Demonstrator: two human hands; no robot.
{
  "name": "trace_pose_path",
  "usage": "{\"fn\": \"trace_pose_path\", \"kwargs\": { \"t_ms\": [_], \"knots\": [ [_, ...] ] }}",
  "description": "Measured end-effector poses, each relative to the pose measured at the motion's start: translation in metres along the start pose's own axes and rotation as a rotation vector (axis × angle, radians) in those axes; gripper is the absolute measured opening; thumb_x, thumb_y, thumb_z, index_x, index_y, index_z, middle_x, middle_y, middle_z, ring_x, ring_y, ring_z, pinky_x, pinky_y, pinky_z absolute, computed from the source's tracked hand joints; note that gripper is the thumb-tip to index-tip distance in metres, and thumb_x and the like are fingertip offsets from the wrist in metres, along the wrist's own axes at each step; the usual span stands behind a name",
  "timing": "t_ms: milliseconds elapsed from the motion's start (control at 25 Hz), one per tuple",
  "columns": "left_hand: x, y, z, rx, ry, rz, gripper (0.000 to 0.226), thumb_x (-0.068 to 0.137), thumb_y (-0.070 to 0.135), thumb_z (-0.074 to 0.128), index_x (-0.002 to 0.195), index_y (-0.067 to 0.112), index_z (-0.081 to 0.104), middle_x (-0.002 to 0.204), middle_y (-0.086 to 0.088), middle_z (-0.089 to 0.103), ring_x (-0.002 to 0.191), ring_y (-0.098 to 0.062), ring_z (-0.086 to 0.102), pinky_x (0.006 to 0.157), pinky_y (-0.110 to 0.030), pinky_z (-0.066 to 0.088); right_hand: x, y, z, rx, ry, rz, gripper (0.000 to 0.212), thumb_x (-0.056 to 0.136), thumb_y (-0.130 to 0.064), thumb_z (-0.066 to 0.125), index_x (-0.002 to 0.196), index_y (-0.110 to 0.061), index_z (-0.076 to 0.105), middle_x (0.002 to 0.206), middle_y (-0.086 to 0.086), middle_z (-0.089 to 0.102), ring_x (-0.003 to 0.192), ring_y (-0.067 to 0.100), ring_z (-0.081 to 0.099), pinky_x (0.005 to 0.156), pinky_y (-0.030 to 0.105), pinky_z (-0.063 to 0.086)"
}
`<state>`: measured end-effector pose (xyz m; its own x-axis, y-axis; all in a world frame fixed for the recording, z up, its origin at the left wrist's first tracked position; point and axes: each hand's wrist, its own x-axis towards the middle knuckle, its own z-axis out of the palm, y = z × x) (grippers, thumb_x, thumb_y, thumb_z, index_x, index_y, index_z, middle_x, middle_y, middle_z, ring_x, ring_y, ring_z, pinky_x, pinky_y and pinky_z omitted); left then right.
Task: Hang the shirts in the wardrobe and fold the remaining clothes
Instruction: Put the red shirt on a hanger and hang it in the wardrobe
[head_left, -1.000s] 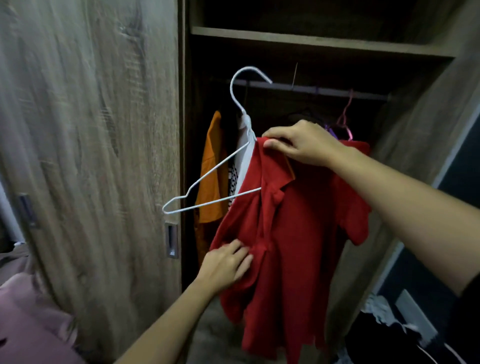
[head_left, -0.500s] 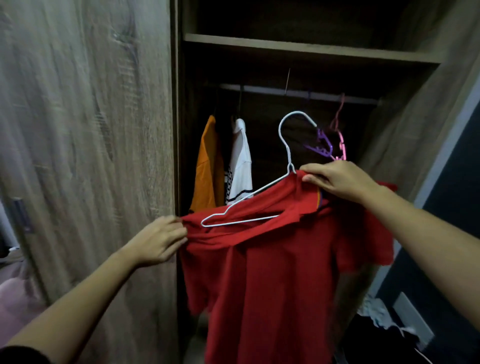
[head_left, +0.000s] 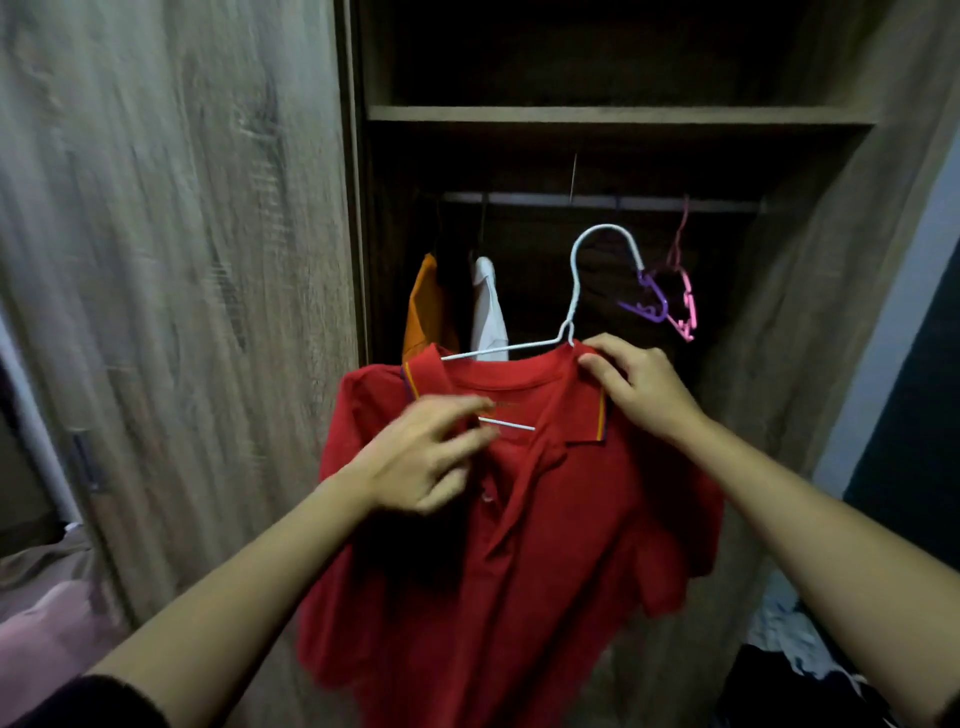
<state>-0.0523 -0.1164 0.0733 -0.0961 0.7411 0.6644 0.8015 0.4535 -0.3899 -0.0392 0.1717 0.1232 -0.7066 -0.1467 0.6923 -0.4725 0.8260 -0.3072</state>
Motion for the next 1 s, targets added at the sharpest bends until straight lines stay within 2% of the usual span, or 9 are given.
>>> {"fn": "trace_pose_path", "kwargs": {
  "t_ms": [80,160,320,440,520,680,760,880,1000],
  "knots": [
    [-0.002,-0.005,-0.012,0.14,0.184,-0.532,0.046,0.088,0.043,0.042,0.122,0.014,0.05,0.127,-0.015,0.044,0.117,-0.031,0.042,0.095,-0.042,0.034,-0.006,0.001,-0.005,0.051,0.011,-0.025,0.028,0.089,-0.048,0.045,0.105,-0.032,0.061,0.089,-0.01,0.07,0.084,0.009,0.067,0.077,0.033,0.049],
    [0.005,-0.013,-0.027,0.024,0.109,-0.929,0.051,0.088,0.052,0.039,0.112,0.01,0.055,0.109,-0.016,0.059,0.105,-0.035,0.054,0.085,-0.043,0.042,-0.006,-0.001,-0.006,0.073,0.003,-0.038,0.034,0.088,-0.053,0.043,0.106,-0.031,0.062,0.091,-0.011,0.07,0.085,0.007,0.066,0.078,0.033,0.05],
    [0.005,-0.016,-0.03,-0.008,-0.004,-0.651,0.07,0.092,0.061,0.01,0.081,0.011,0.057,0.077,-0.008,0.062,0.078,-0.031,0.063,0.067,-0.038,0.036,-0.003,-0.007,-0.004,0.011,-0.045,-0.122,0.052,0.085,-0.059,0.038,0.115,-0.026,0.065,0.113,-0.007,0.069,0.104,0.014,0.065,0.088,0.039,0.052],
    [0.027,-0.008,-0.03,-0.078,-0.023,-0.497,0.066,0.093,0.06,0.011,0.074,0.011,0.051,0.072,-0.011,0.06,0.072,-0.033,0.062,0.06,-0.038,0.044,0.004,-0.025,0.007,-0.06,-0.109,-0.194,0.048,0.084,-0.064,0.035,0.12,-0.039,0.053,0.112,-0.007,0.07,0.102,0.02,0.066,0.083,0.043,0.053],
    [0.036,-0.01,-0.031,-0.152,-0.071,-0.549,0.06,0.086,0.067,0.014,0.075,0.018,0.046,0.076,-0.009,0.059,0.08,-0.035,0.062,0.064,-0.04,0.045,0.008,-0.026,0.004,-0.071,-0.057,-0.125,0.05,0.081,-0.068,0.033,0.118,-0.041,0.054,0.111,-0.008,0.07,0.104,0.021,0.065,0.084,0.044,0.052],
    [0.016,-0.015,-0.028,-0.066,-0.077,-0.532,0.063,0.079,0.07,0.025,0.105,0.02,0.054,0.087,-0.011,0.068,0.085,-0.035,0.065,0.065,-0.042,0.05,0.004,-0.019,-0.013,-0.098,-0.025,-0.095,0.051,0.08,-0.071,0.029,0.111,-0.04,0.055,0.094,-0.009,0.071,0.091,0.018,0.067,0.077,0.038,0.051],
    [0.01,-0.022,-0.03,-0.165,0.034,-0.583,0.051,0.082,0.061,0.036,0.102,0.019,0.057,0.079,-0.01,0.068,0.076,-0.032,0.067,0.062,-0.038,0.048,0.002,-0.018,-0.019,-0.218,-0.03,-0.115,0.055,0.08,-0.071,0.021,0.115,-0.041,0.052,0.098,-0.007,0.07,0.095,0.021,0.066,0.074,0.034,0.046],
    [-0.002,-0.049,-0.039,-0.255,0.122,-0.722,0.028,0.087,0.038,0.059,0.096,0.012,0.063,0.069,0.002,0.06,0.07,-0.02,0.063,0.06,-0.028,0.04,-0.013,0.019,-0.028,-0.298,0.036,0.084,0.064,0.081,-0.07,0.014,0.124,-0.036,0.046,0.109,0.004,0.068,0.103,0.028,0.063,0.079,0.036,0.045],
    [-0.022,-0.066,-0.045,-0.277,0.095,-0.767,0.001,0.086,0.028,0.063,0.086,0.027,0.064,0.062,0.012,0.057,0.07,-0.001,0.058,0.058,-0.014,0.034,-0.03,0.046,-0.024,-0.086,-0.035,0.16,0.076,0.08,-0.079,0.022,0.112,-0.017,0.054,0.096,0.012,0.069,0.092,0.026,0.066,0.078,0.033,0.046]
  ]
}}
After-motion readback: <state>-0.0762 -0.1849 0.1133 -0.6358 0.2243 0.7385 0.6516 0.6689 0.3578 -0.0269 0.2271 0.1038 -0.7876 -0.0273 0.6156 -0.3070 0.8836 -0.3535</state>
